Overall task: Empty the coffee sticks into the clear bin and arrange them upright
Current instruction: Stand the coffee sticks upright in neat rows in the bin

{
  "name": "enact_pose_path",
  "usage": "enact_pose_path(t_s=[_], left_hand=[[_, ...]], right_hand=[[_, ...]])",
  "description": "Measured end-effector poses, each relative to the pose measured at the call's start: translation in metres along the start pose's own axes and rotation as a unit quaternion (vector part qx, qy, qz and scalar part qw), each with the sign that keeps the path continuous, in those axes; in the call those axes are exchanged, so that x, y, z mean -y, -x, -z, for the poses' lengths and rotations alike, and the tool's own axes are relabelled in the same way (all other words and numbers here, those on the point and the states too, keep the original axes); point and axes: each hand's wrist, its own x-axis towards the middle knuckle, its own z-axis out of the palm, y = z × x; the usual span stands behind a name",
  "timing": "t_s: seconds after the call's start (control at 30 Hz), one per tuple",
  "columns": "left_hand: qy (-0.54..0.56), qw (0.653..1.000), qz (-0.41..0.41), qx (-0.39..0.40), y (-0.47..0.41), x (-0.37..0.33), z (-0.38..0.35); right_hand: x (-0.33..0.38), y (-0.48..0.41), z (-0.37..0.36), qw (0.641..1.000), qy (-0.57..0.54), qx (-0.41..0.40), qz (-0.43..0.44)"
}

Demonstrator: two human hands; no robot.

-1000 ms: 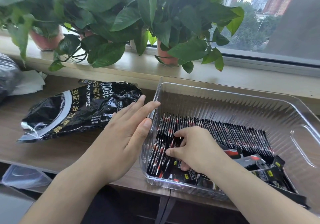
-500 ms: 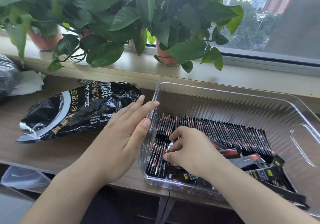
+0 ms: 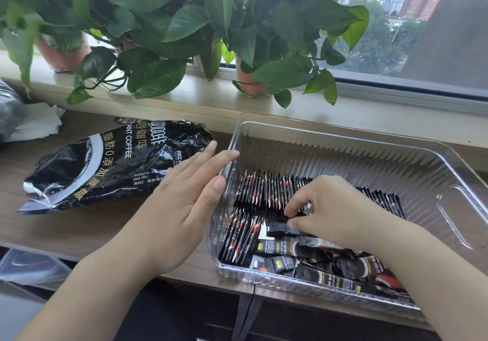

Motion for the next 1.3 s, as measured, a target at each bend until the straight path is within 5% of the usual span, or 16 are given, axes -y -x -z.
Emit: enact_pose_path(t_s=[0.27,0.83,1.0,1.17,1.3], left_hand=[[-0.008,1.0,-0.003,0.004,0.0,0.001,0.001],[-0.002,1.0,-0.003,0.0,-0.001,0.002,0.001],[-0.004,1.0,-0.002,-0.001,0.0,0.001,0.001],[-0.004,1.0,-0.002,0.0,-0.001,0.0,0.001],[-0.006,1.0,0.003,0.001,0.0,0.0,0.001]], right_hand=[[0.014,-0.006,-0.026,0.976,0.197,0.079,0.041],[0.028,0.005,-0.031,0.959,0.258,0.104,0.058],[0.019,0.014,-0.019,0.986,0.146,0.043,0.064],[-0.004,-0.02,0.001,0.984,0.1,-0.14,0.044],[-0.016,-0.05,-0.002,0.982,0.173,-0.069,0.034]])
